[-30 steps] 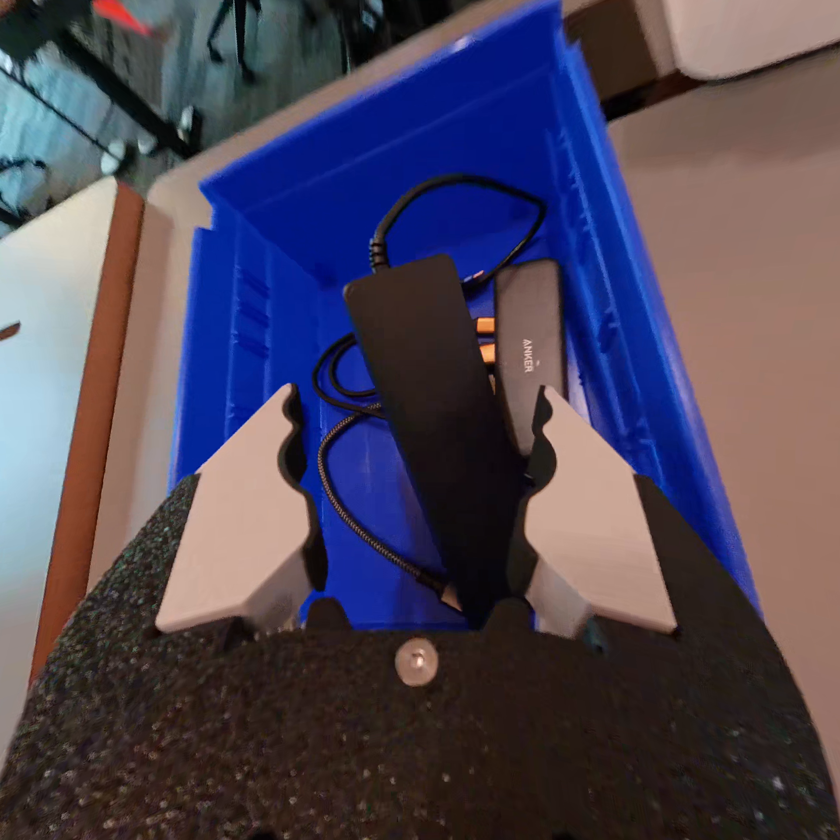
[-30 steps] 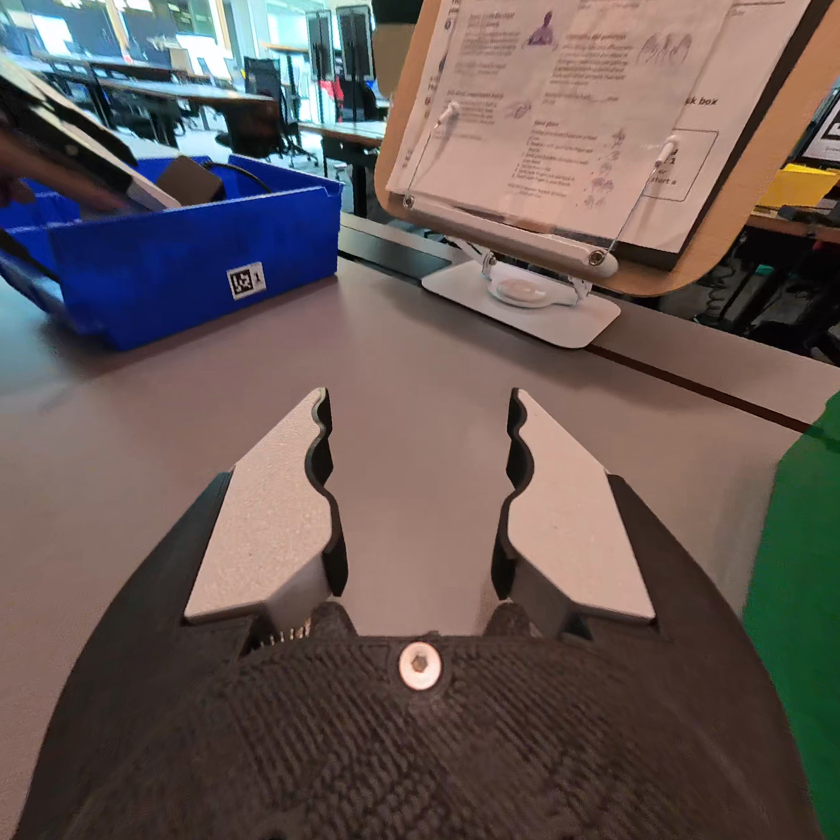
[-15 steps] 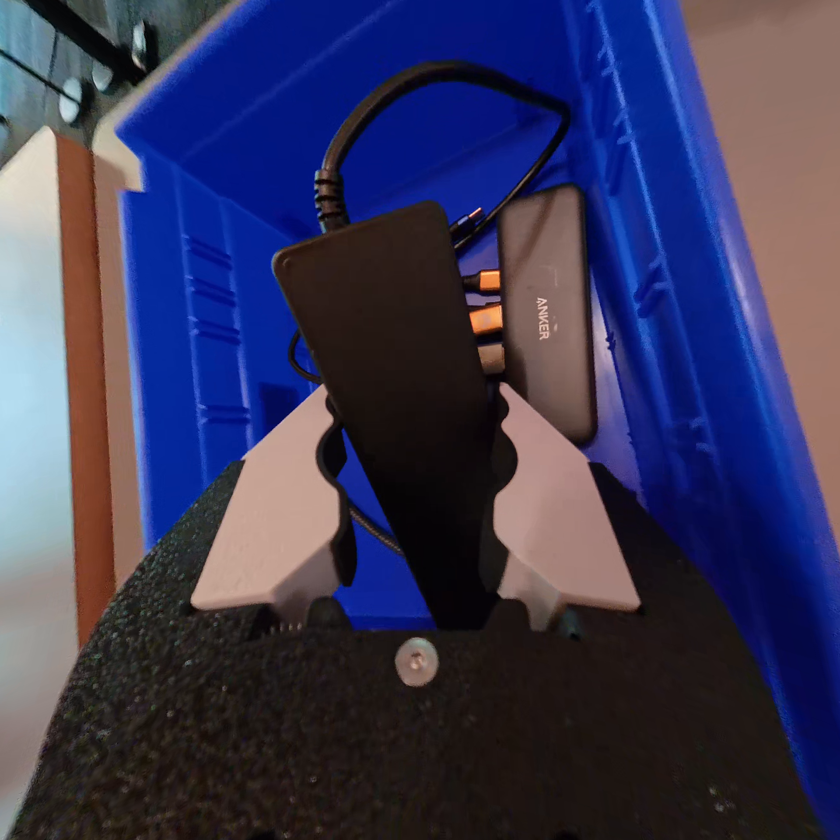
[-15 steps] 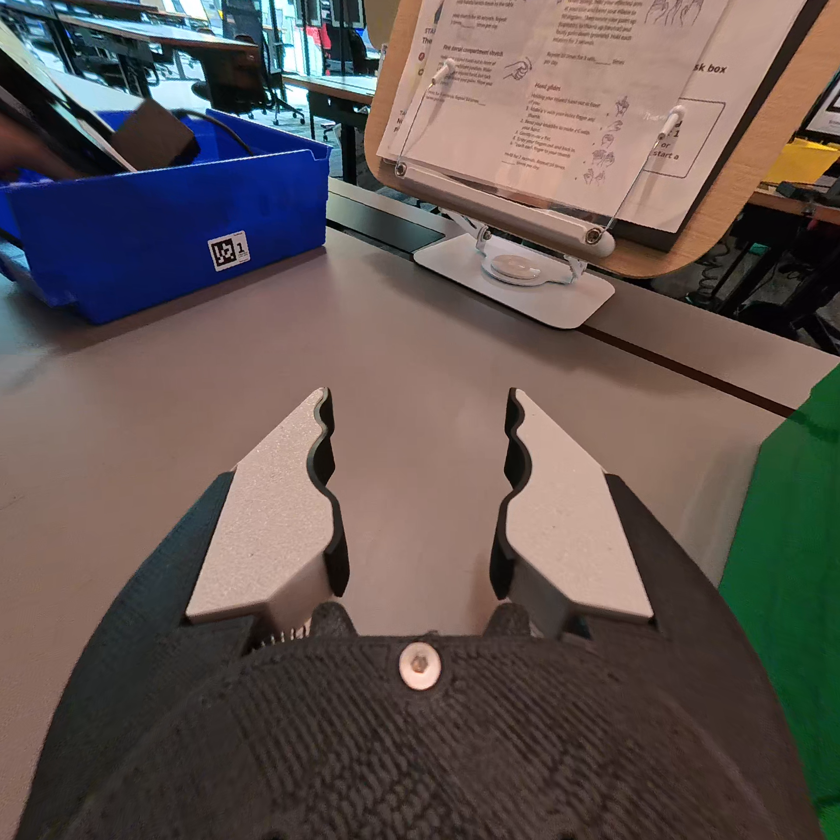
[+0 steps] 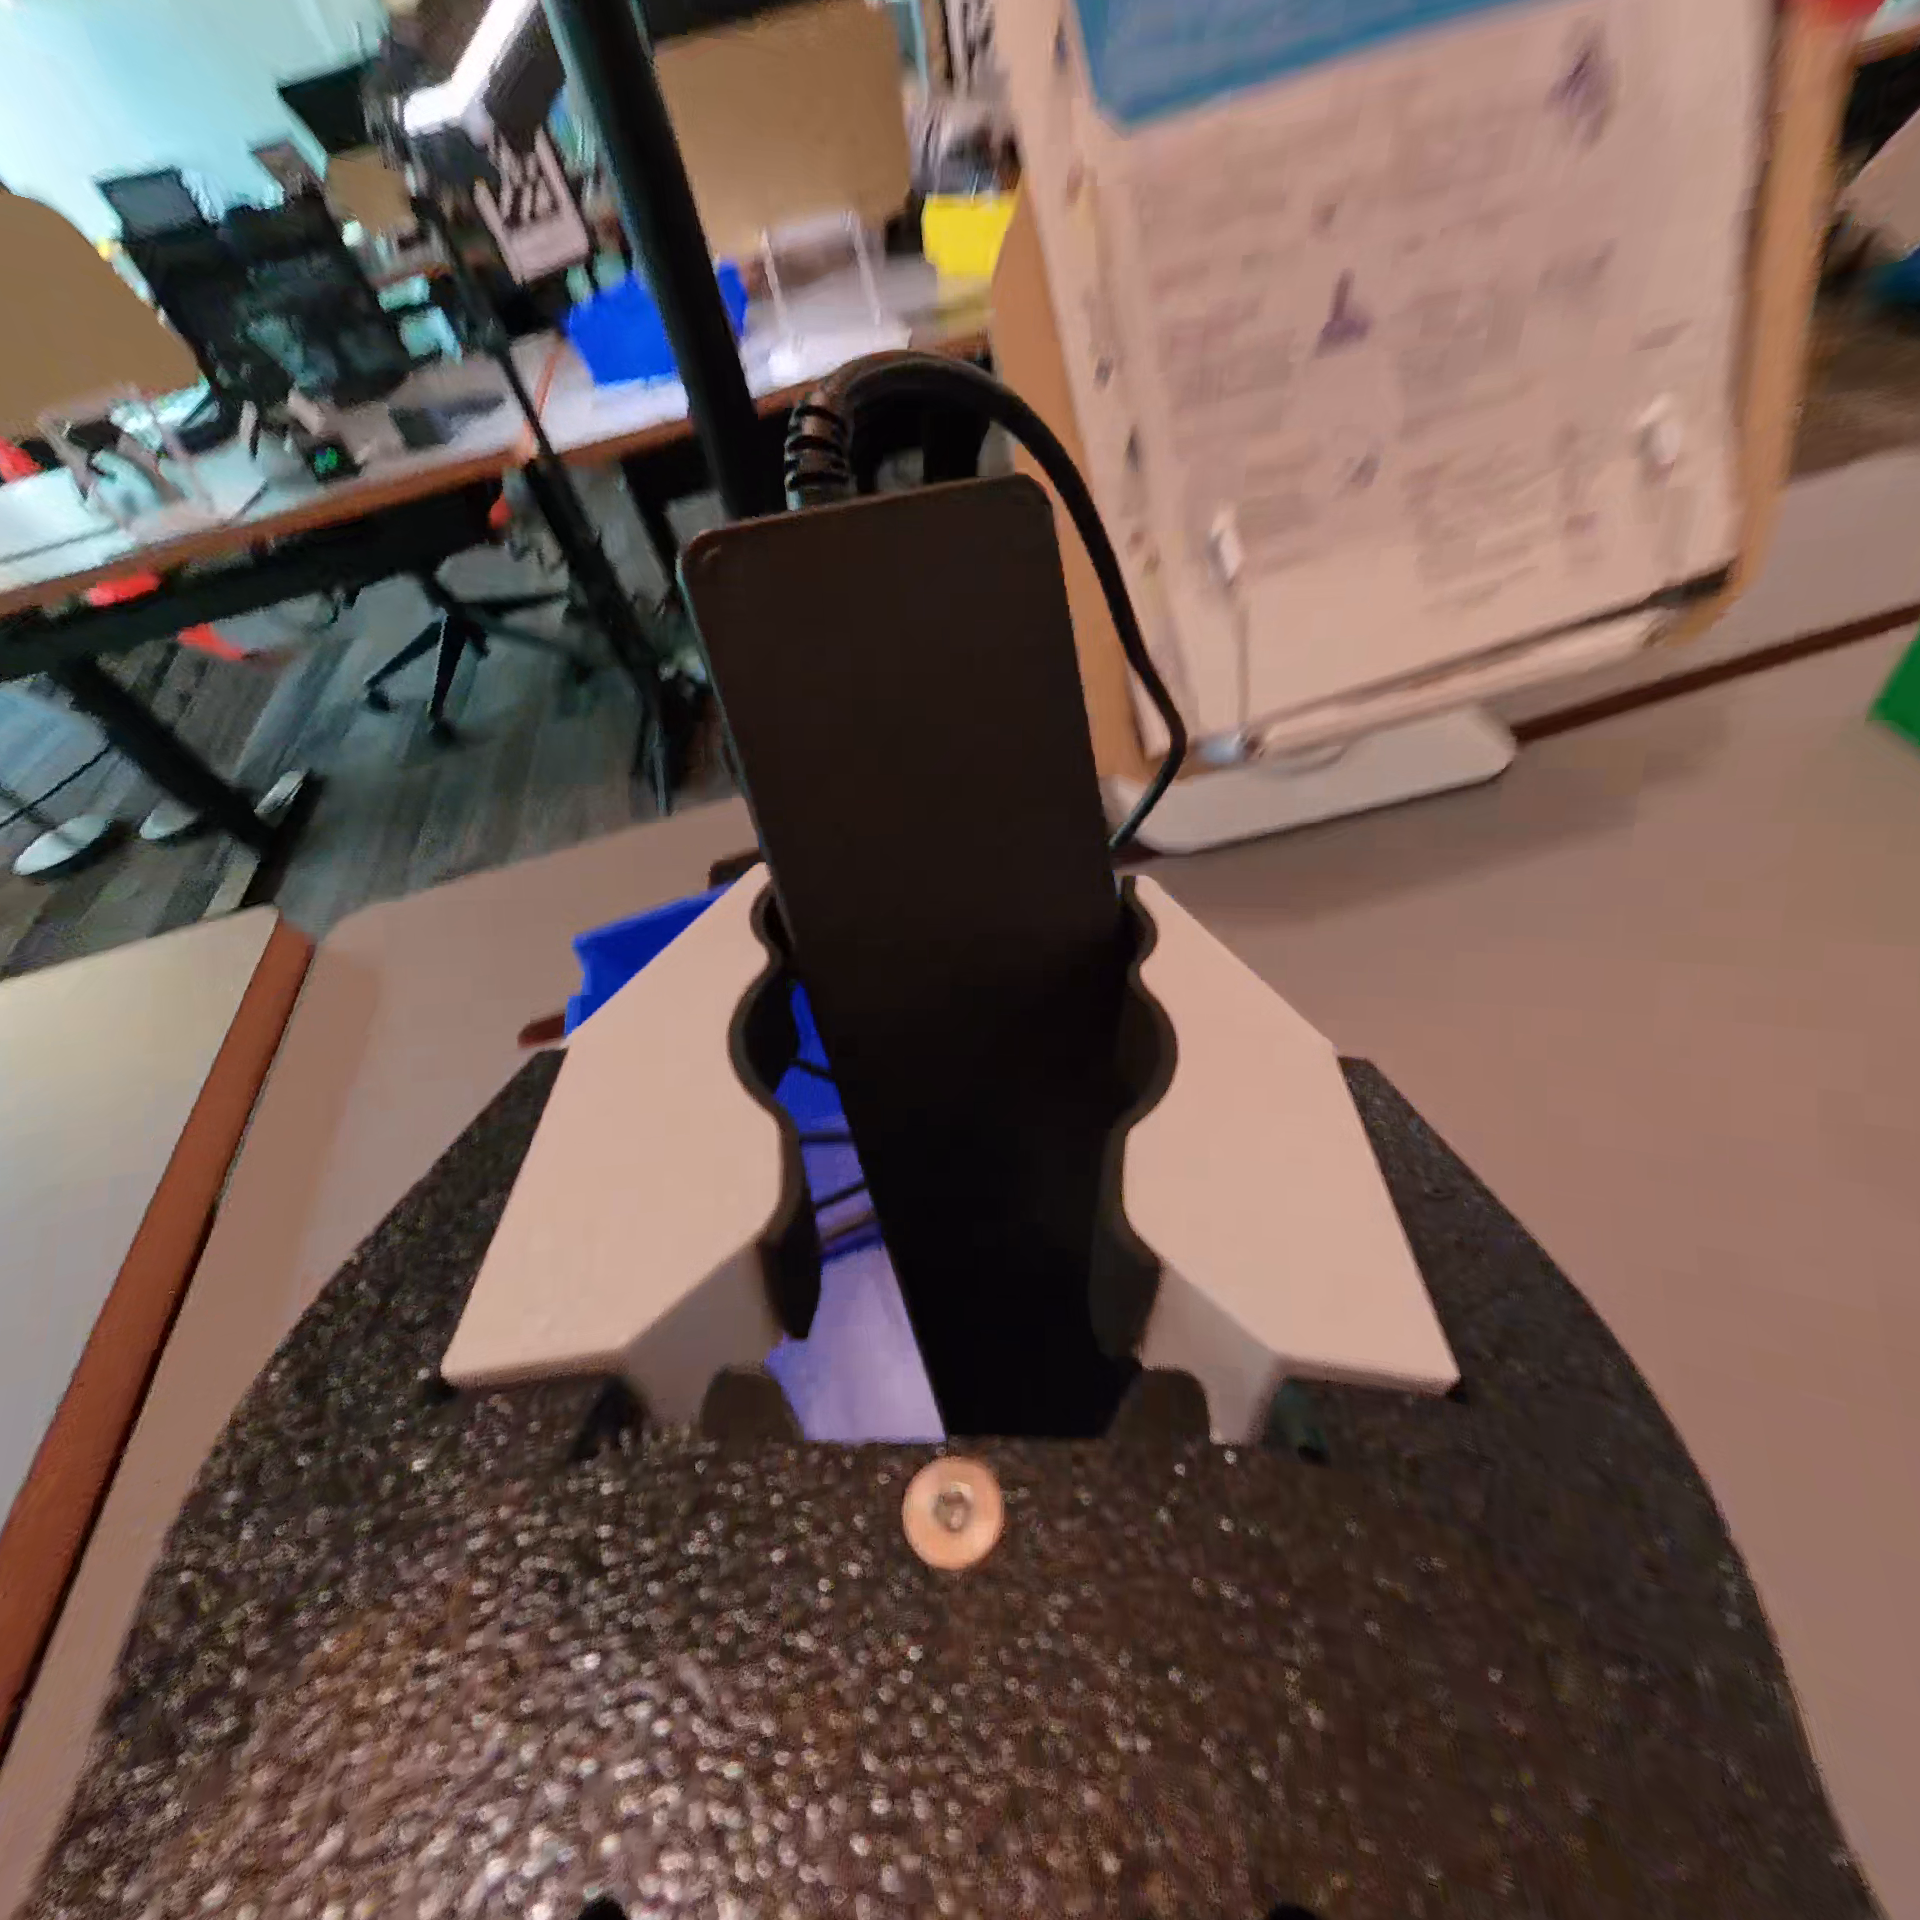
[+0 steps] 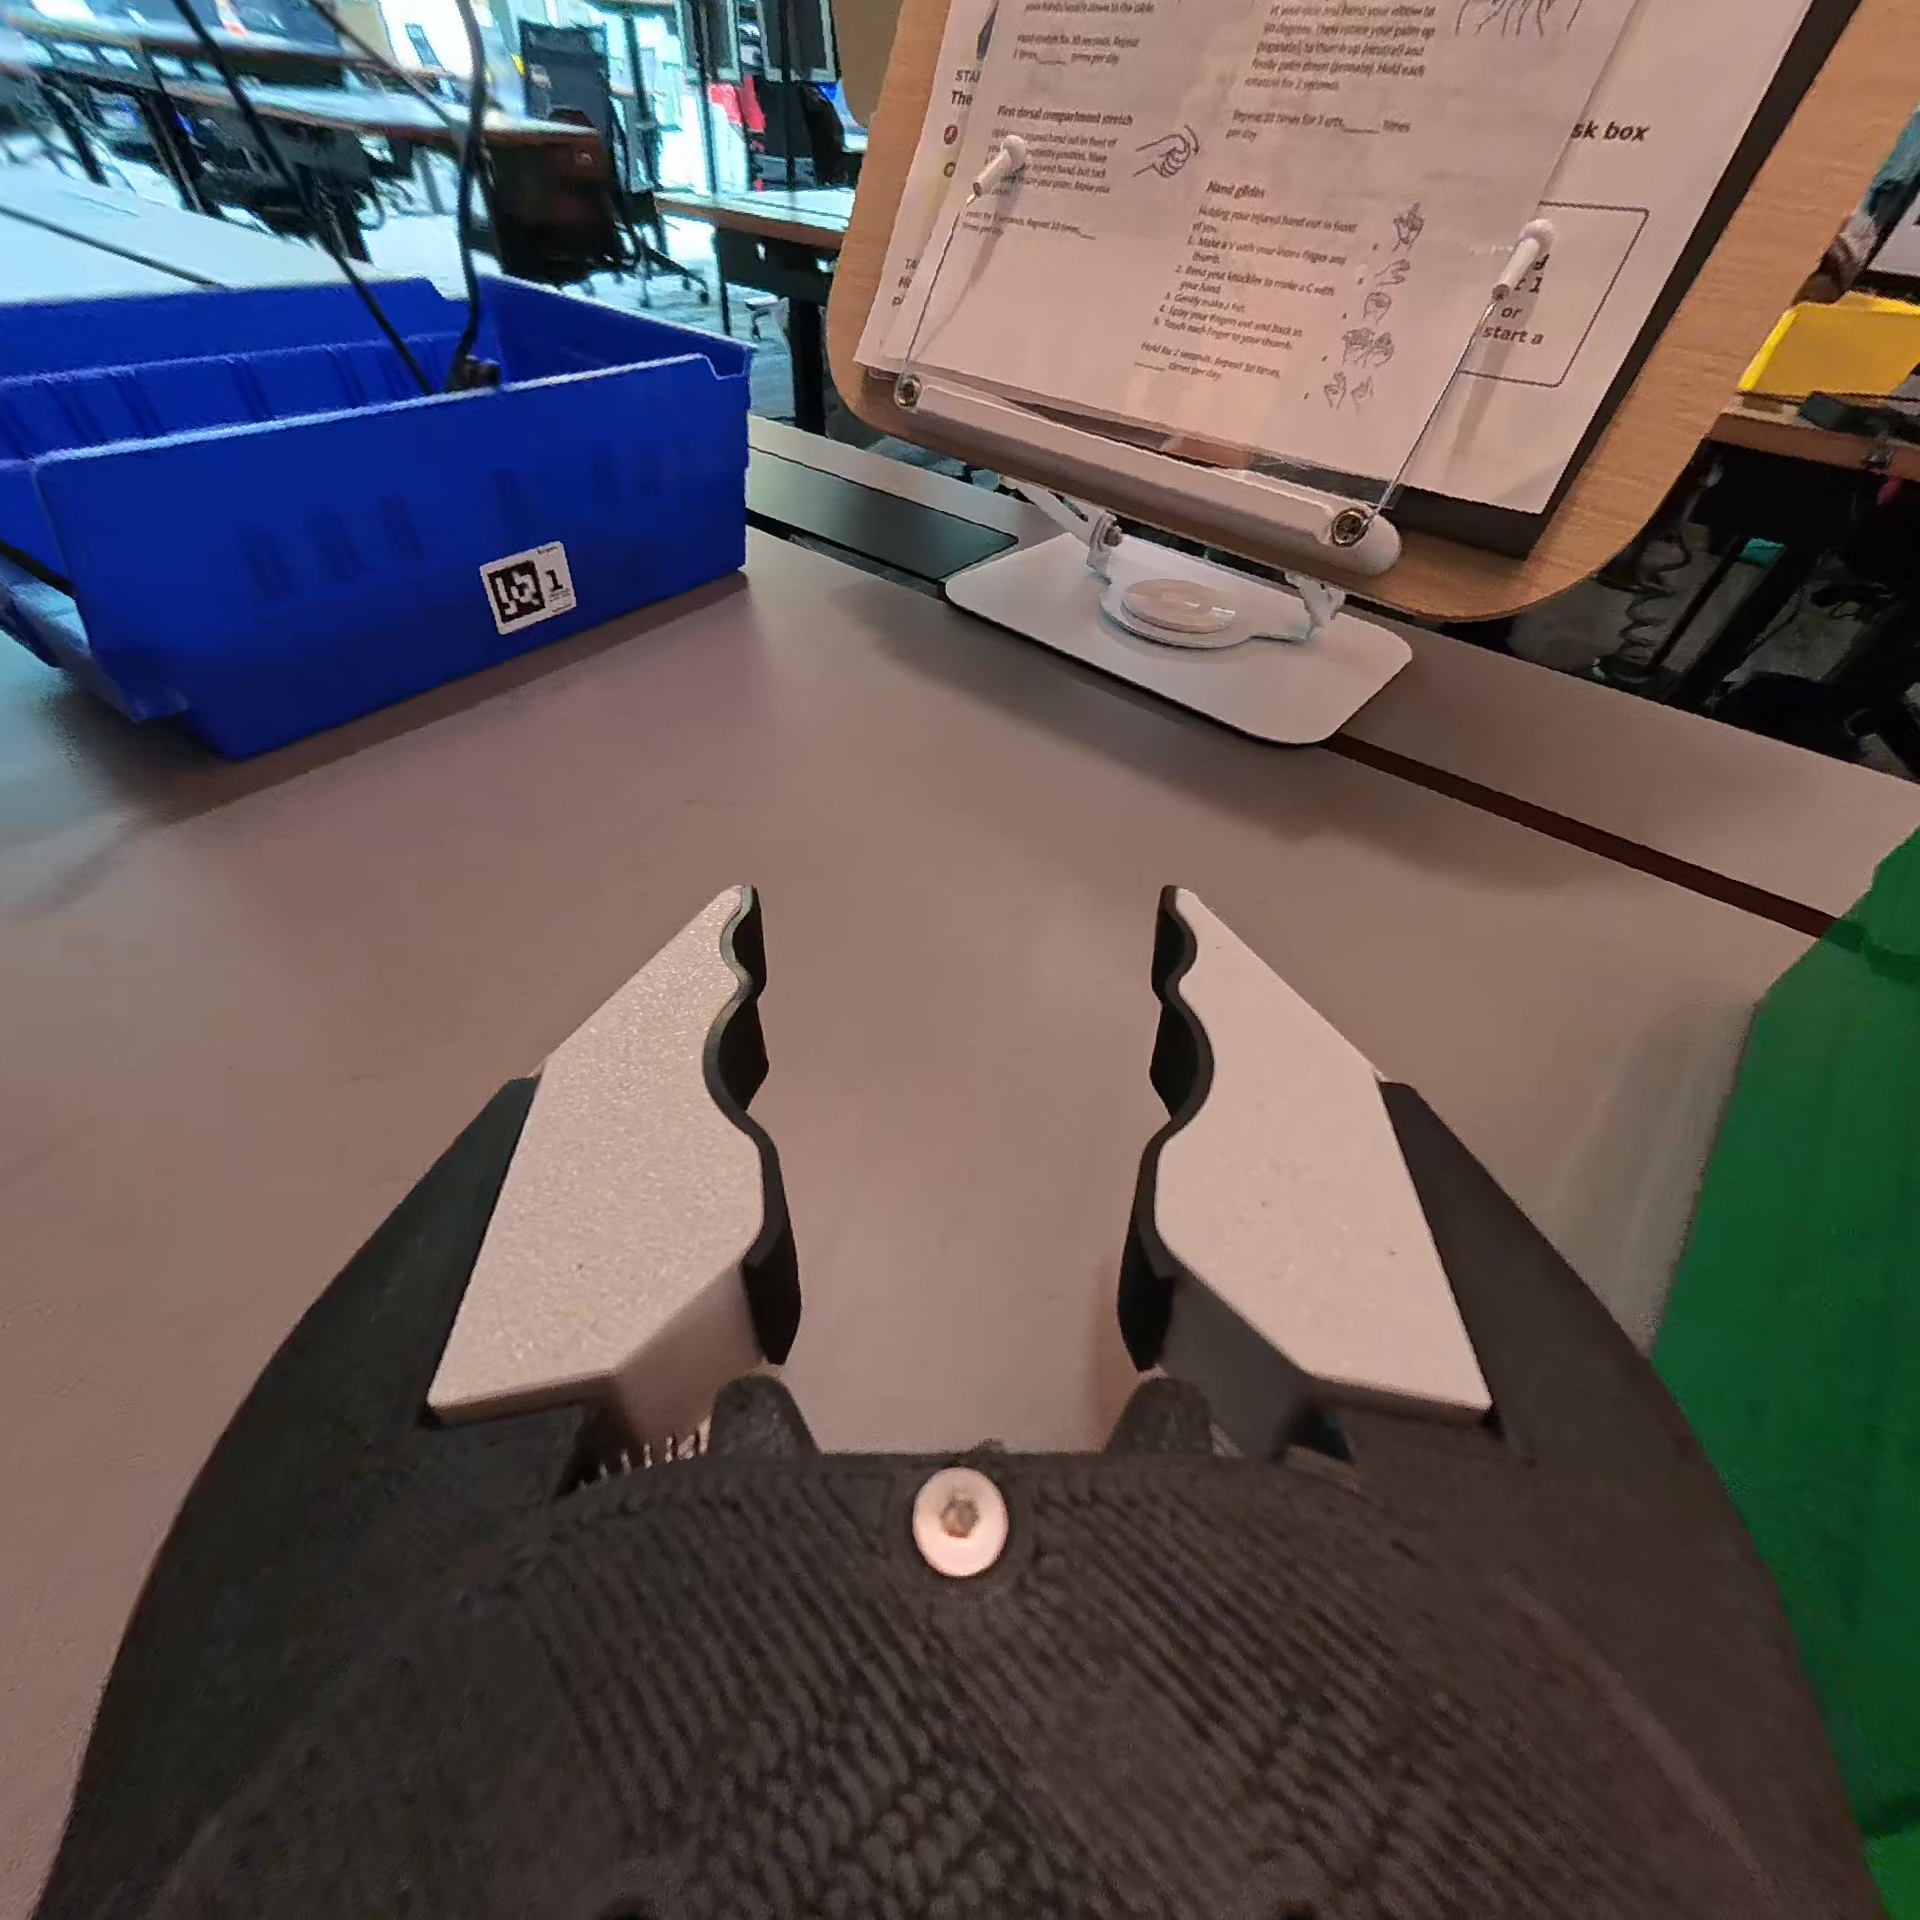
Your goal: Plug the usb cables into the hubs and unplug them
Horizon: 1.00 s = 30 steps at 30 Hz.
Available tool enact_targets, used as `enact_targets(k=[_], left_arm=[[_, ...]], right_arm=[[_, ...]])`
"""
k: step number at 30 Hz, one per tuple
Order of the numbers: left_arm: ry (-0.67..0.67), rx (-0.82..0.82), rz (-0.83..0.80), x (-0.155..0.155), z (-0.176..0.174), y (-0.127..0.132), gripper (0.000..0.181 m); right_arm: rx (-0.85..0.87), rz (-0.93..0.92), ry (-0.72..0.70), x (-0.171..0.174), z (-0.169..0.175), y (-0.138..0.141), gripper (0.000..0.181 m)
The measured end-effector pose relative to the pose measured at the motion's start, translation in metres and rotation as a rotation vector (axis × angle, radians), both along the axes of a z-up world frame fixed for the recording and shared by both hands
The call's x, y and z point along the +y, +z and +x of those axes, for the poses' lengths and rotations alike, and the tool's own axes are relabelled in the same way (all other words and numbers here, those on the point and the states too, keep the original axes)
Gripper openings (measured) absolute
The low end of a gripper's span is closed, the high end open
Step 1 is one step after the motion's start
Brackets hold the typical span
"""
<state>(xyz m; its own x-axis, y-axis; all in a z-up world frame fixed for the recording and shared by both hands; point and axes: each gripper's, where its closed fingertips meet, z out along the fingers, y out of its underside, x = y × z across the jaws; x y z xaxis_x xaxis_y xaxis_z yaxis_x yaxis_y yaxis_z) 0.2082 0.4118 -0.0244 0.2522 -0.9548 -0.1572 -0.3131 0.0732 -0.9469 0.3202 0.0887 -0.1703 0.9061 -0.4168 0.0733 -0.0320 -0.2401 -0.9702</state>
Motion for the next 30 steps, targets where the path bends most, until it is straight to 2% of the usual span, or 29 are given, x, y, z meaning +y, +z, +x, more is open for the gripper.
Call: enact_targets(k=[4, 9, 11, 13, 16, 17, 18, 21, 24, 26, 30], left_arm=[[-0.132, -0.207, -0.039, -0.033, -0.004, 0.060, 0.059], [-0.387, -0.460, -0.098, -0.097, -0.011, 0.140, 0.059], [-0.519, -0.535, -0.114, -0.126, -0.013, 0.164, 0.059], [-0.618, -0.572, -0.129, -0.150, -0.009, 0.174, 0.058], [-0.711, -0.565, -0.173, -0.177, 0.009, 0.159, 0.058], [-0.728, -0.560, -0.185, -0.184, 0.016, 0.149, 0.059], [-0.726, -0.551, -0.205, -0.190, 0.026, 0.136, 0.059], [-0.666, -0.497, -0.288, -0.208, 0.055, 0.089, 0.058], [-0.602, -0.493, -0.243, -0.234, 0.077, 0.050, 0.058], [-0.608, -0.494, -0.211, -0.259, 0.087, 0.033, 0.058], [-0.706, -0.463, -0.150, -0.311, 0.100, 0.010, 0.058]], right_arm=[[0.067, 0.087, 0.053, 0.003, -0.007, 0.008, 0.074], [0.163, 0.222, 0.150, 0.007, -0.019, 0.023, 0.074], [0.210, 0.287, 0.226, 0.009, -0.029, 0.032, 0.074], [0.265, 0.372, 0.369, 0.011, -0.051, 0.046, 0.072], [0.358, 0.491, 0.672, 0.007, -0.098, 0.072, 0.072], [0.351, 0.531, 0.730, 0.004, -0.108, 0.081, 0.069], [0.306, 0.564, 0.727, 0.002, -0.110, 0.088, 0.062], [0.019, 0.563, 0.453, 0.003, -0.083, 0.096, 0.058], [-0.287, 0.500, 0.285, -0.001, -0.077, 0.102, 0.049], [-0.316, 0.441, 0.245, 0.005, -0.074, 0.095, 0.051], [-0.221, 0.375, 0.112, 0.007, -0.047, 0.078, 0.062]])
